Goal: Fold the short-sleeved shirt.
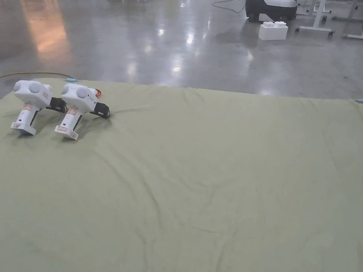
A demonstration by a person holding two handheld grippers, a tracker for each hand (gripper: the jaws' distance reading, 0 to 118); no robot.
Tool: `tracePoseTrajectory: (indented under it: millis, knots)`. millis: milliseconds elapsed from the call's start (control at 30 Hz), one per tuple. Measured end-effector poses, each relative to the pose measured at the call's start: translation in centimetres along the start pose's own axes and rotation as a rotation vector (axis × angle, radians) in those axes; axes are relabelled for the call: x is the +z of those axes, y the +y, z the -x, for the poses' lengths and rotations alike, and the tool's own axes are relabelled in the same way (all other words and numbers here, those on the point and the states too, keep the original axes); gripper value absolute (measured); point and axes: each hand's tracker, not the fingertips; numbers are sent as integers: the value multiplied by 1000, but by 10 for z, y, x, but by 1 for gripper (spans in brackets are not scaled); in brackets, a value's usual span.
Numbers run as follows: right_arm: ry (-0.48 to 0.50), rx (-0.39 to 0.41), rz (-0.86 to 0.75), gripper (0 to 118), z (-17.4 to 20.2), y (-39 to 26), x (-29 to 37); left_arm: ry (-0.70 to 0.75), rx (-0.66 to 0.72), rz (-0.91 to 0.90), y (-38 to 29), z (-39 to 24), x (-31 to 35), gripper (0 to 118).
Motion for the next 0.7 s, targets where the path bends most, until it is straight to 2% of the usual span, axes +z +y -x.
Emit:
tracePoseTrajectory:
  millis: [100, 167, 200, 267, 367, 467, 500, 700]
  knots:
    - [8, -7, 7, 2, -4, -1, -2, 12, 10, 28, 4, 7, -16, 74]
    - [8, -10, 12, 2, -5, -1, -3, 105, -61, 17, -14, -12, -26, 39]
    - [9, -11, 12, 2, -6, -1, -3, 114, -68, 5, -17, -14, -26, 29]
    - [11, -4, 10, 2, -3, 1, 0, 71, -41, 4, -21, -14, -22, 24]
    - [13, 15, 4, 2, 0, 6, 3, 68, -102, -6, -17, -20, -8, 20]
    - [45, -38, -13, 2, -5, 20, 9, 42, -131, -16, -11, -31, 8, 19]
    - [40, -33, -28, 2, -5, 23, 8, 43, -146, -23, -8, -36, 17, 19]
    - [-9, -43, -168, 2, -30, 72, 15, 154, -213, -83, 27, -53, 109, 19]
